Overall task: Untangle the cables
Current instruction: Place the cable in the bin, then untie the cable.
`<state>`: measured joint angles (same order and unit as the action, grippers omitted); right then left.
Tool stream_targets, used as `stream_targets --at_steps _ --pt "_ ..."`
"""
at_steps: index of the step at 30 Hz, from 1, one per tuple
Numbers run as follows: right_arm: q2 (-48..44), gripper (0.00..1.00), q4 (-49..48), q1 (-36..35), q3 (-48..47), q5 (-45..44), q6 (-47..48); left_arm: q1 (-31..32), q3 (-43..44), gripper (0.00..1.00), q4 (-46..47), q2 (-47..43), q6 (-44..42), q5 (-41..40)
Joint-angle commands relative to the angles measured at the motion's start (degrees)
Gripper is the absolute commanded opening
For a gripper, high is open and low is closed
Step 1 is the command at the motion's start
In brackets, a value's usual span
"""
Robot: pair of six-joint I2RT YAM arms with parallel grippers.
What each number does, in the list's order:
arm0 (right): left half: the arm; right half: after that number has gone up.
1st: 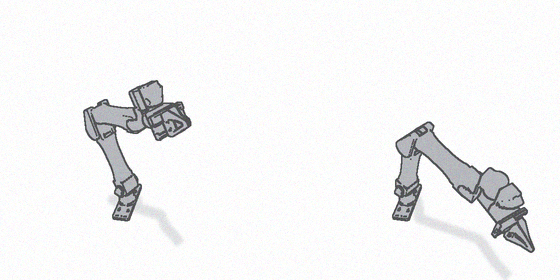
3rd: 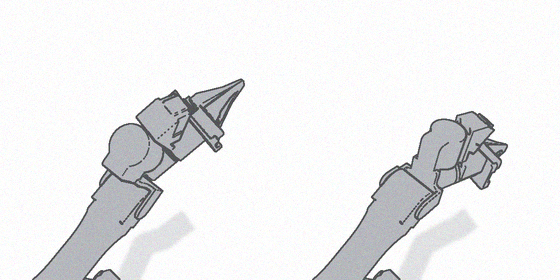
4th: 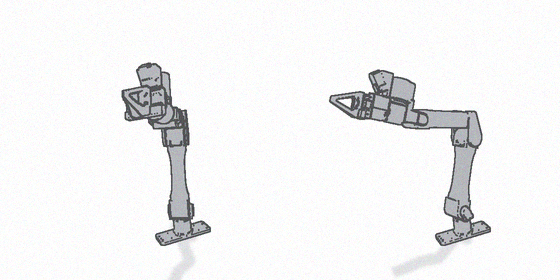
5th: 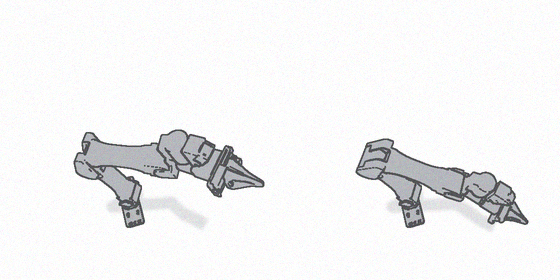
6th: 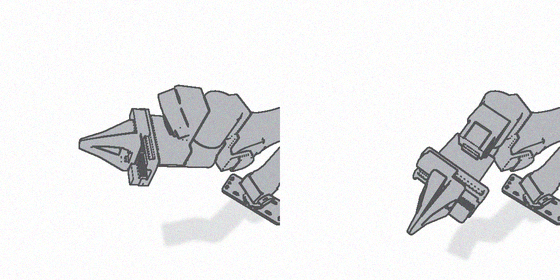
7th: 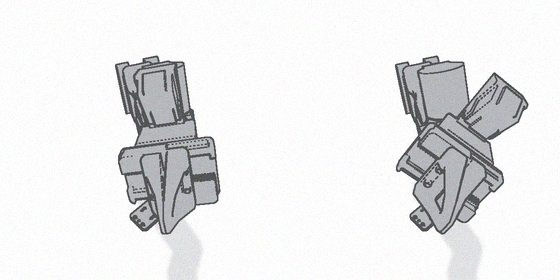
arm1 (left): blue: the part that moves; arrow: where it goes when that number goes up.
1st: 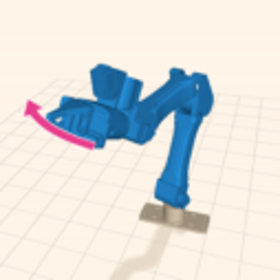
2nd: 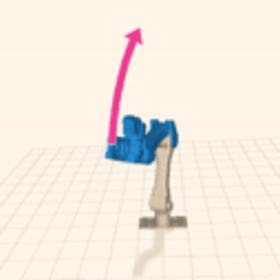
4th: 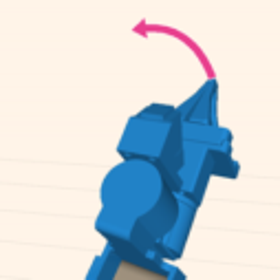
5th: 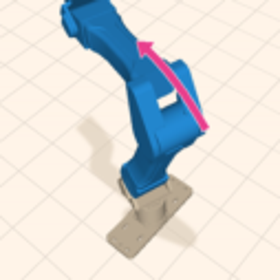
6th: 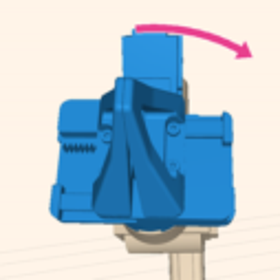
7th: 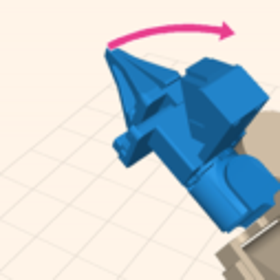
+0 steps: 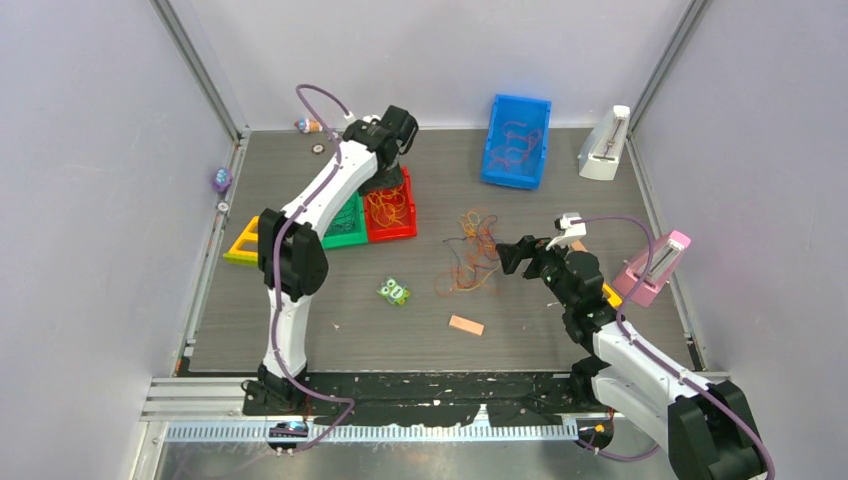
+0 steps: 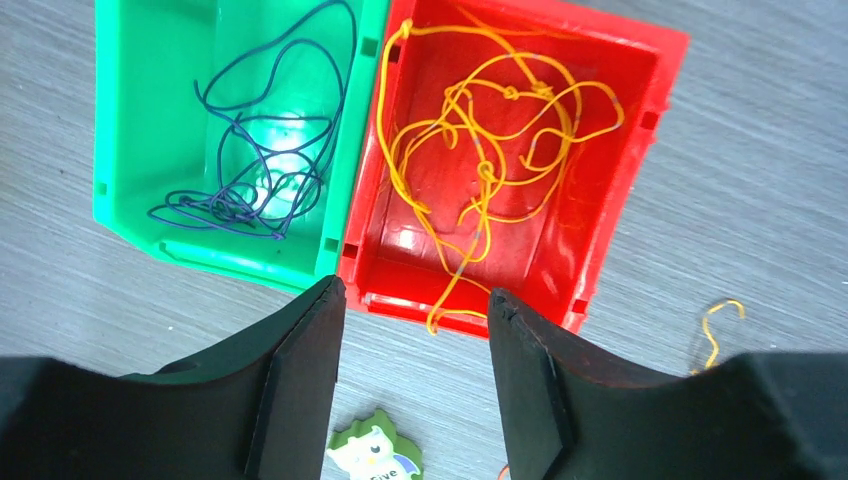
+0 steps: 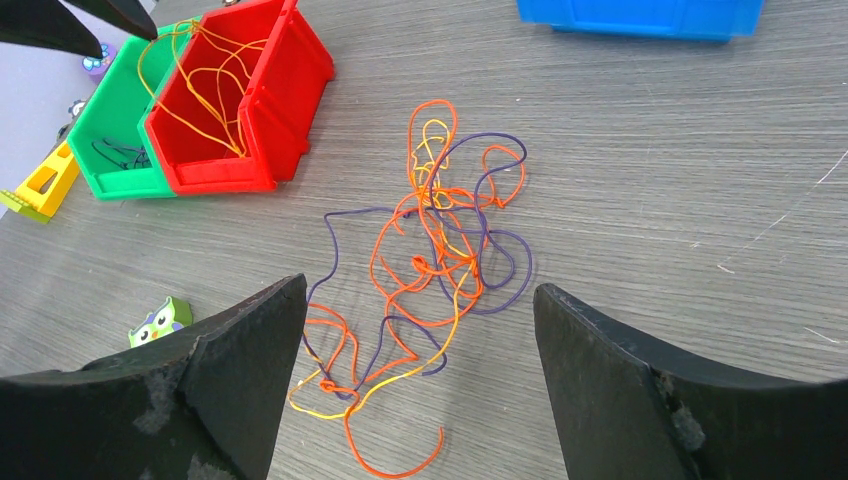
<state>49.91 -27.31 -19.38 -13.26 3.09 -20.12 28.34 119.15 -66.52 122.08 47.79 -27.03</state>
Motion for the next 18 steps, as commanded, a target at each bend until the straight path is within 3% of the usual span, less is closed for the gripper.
stream_targets --at_steps 1,7,8,13,16,18 --pt "0.1 0.88 -2.0 -0.1 -0.2 -0.2 0.0 -0.4 3.3 0.56 -0.7 -3.2 -2.5 -0.2" --pt "1.7 0.91 -1.9 -0.1 -0.9 1.2 0.0 -0.2 -4.1 0.64 2.7 -11.0 -13.1 4.6" --pt "2.4 0.92 -1.5 -0.2 -1.2 1.4 0.0 -0.2 -7.0 0.69 4.2 -13.6 -14.8 5.1" --pt "7.4 0.97 3.5 -0.1 -5.2 -0.3 -0.3 0.0 -30.2 0.98 22.3 -31.2 -22.9 17.5" --pt "12.4 0.99 8.5 -0.1 -8.7 -0.5 -0.5 0.8 -44.8 1.0 34.5 -40.3 -25.0 27.3" --pt "14.7 0.93 11.3 -0.2 -11.6 -0.1 -0.5 2.2 -50.1 1.0 39.5 -43.6 -26.1 31.9"
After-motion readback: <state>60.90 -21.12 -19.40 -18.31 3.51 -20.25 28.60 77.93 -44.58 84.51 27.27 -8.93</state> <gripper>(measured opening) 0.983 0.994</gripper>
